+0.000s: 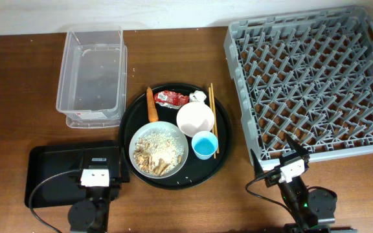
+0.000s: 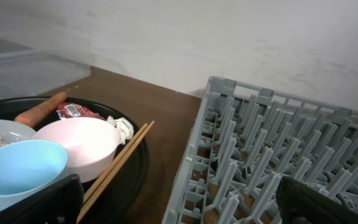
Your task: Sort waste into correct bins and load items into the dishwasher rack
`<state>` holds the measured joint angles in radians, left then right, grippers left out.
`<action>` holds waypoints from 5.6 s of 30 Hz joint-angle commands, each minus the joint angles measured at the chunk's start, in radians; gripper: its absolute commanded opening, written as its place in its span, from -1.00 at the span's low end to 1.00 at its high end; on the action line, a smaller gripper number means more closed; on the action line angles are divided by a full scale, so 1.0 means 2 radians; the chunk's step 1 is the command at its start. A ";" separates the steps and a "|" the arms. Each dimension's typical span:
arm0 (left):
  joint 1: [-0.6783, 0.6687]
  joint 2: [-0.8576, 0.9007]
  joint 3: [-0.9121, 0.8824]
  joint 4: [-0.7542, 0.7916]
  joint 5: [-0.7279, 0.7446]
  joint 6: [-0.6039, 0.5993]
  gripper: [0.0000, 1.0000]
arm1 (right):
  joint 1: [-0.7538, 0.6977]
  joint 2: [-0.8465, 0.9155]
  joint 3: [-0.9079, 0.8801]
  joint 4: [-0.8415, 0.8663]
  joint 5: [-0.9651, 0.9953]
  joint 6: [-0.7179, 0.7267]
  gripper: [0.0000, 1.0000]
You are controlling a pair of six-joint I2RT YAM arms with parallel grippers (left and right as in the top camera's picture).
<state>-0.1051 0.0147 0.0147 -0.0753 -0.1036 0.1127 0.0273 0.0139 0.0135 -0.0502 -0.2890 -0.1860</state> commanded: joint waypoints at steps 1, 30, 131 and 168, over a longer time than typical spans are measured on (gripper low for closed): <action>0.002 -0.002 -0.003 0.000 0.005 0.008 0.99 | 0.003 -0.004 -0.004 0.001 -0.003 0.004 0.96; 0.002 -0.002 -0.003 0.000 0.005 0.008 0.99 | 0.003 -0.004 -0.004 0.001 -0.003 0.004 0.96; -0.047 0.943 0.909 -0.507 0.839 -0.049 -1.00 | 0.095 0.730 0.793 -0.405 -0.388 0.005 0.43; -0.041 0.943 0.909 -0.487 0.745 -0.049 0.62 | -0.245 0.859 0.792 -0.701 0.098 0.204 0.24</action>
<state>-0.1925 1.9072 1.8198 -1.0500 1.3933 0.0032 -0.4633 1.7252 1.5951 -1.4422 -0.1135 0.2031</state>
